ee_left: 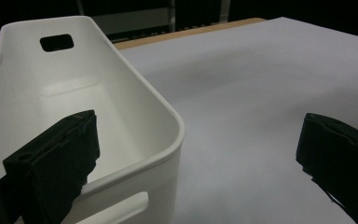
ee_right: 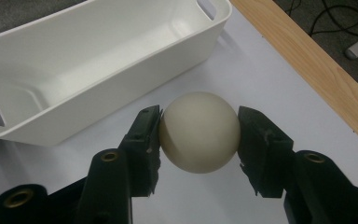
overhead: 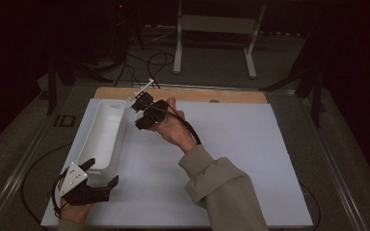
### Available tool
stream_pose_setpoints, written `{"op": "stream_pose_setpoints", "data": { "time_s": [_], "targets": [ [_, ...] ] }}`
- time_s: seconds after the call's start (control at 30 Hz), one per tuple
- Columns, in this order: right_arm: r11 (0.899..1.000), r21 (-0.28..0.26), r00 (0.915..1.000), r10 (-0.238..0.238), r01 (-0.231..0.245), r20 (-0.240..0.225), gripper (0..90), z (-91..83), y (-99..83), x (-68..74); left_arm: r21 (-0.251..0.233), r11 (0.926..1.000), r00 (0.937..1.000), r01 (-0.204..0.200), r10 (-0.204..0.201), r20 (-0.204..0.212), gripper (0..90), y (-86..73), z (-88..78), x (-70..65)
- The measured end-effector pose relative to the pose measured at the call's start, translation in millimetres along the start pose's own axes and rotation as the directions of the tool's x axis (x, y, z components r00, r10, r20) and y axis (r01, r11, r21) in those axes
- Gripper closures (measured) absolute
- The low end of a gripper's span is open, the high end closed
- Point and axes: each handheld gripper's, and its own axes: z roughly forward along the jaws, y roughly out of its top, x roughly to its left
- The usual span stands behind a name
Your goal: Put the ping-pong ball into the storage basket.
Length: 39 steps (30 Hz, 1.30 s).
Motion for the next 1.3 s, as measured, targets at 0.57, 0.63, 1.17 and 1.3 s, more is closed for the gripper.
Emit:
{"op": "stream_pose_setpoints", "data": {
  "time_s": [0.57,0.63,1.17,1.3],
  "targets": [
    [1.0,-0.006,1.0,-0.004,0.004,-0.008,50.2,6.9,7.6,9.5,-0.005,1.0,1.0,0.003,-0.003,0.003,0.1,-0.4,-0.6,0.2],
    [1.0,-0.007,1.0,-0.006,0.006,-0.007,50.2,8.2,8.6,11.7,-0.005,1.0,1.0,0.003,-0.003,0.003,0.1,-0.4,-0.6,0.1],
    [1.0,-0.016,0.9998,-0.013,0.012,-0.014,50.2,11.3,11.8,20.0,-0.007,1.0,1.0,0.004,-0.004,0.003,0.1,-0.5,-0.9,0.2],
    [1.0,-0.022,0.9998,-0.011,0.011,-0.019,50.2,12.7,12.9,22.8,-0.008,1.0,1.0,0.005,-0.005,0.003,0.1,-0.6,-0.9,0.1]
  ]
}}
